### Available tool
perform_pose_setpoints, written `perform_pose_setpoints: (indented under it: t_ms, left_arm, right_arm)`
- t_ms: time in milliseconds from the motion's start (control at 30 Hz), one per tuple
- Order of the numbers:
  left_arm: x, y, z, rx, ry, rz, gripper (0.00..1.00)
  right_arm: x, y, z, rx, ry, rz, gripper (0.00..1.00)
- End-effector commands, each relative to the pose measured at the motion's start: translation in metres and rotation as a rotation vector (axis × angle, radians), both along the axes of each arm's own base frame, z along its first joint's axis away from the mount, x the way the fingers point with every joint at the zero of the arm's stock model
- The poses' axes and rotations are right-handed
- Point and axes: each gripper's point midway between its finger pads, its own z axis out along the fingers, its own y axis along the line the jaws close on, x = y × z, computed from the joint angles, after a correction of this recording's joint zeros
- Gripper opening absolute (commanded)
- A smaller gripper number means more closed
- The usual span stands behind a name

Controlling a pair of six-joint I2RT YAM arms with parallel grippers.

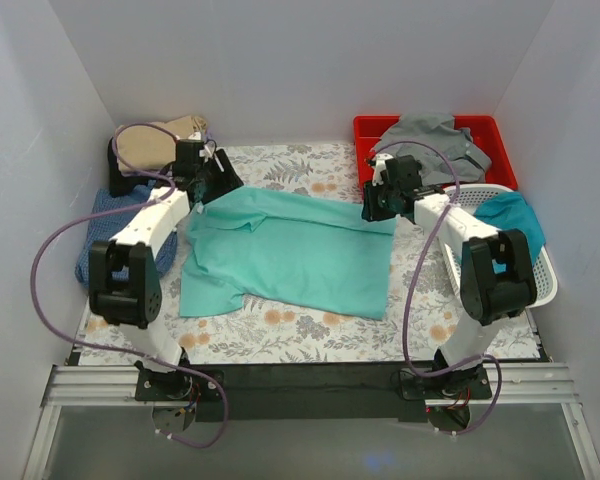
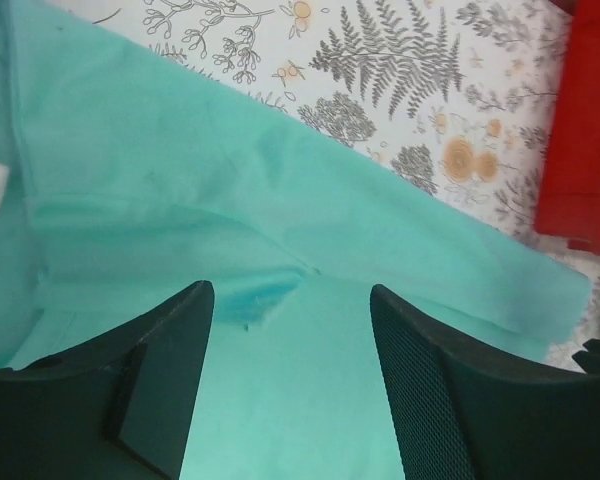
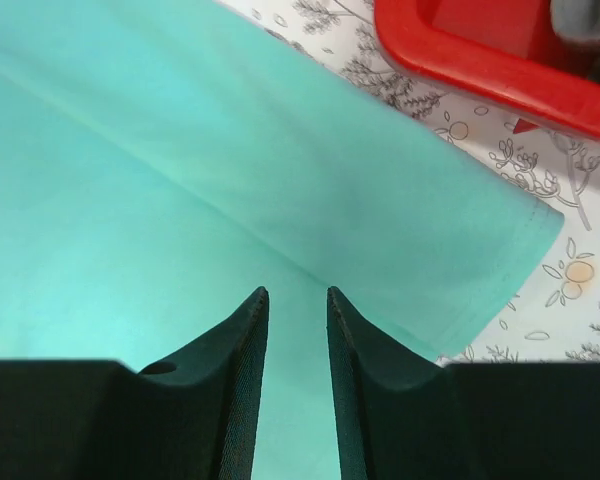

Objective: Fold and stack the t-shirts
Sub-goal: Fold the tshirt

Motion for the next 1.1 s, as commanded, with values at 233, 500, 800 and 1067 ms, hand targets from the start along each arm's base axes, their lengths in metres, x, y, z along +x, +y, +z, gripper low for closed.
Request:
perform_pose_setpoints:
  t_ms: [233,500,800,1067]
  left_arm:
    - [-0.151,0.035,0.008,-0.006,0.092,0.149,0.64]
    - [-0.221,0.058,-0.018,-0.027,0.206,0.348,0.7]
    - [-0.254,0.093,-0.038,0.049,0.341,0.647,0.71]
    - [-0.279,0.092,-0.081,0.084,0.567,0.742,0.72]
  right_arm:
    - [-0.116,-0.023,-0.011,0.116,0.155,-0.161,0.38]
    - [-0.178,-0.017,-0.005,0.291,0.176,-0.174,0.39]
    - [-0.221,-0.033,-0.032,0.307,0.278,-0.318,0.4]
    - [-0.222,-0.032,-0.034,0.31,0.277,-0.314,0.4]
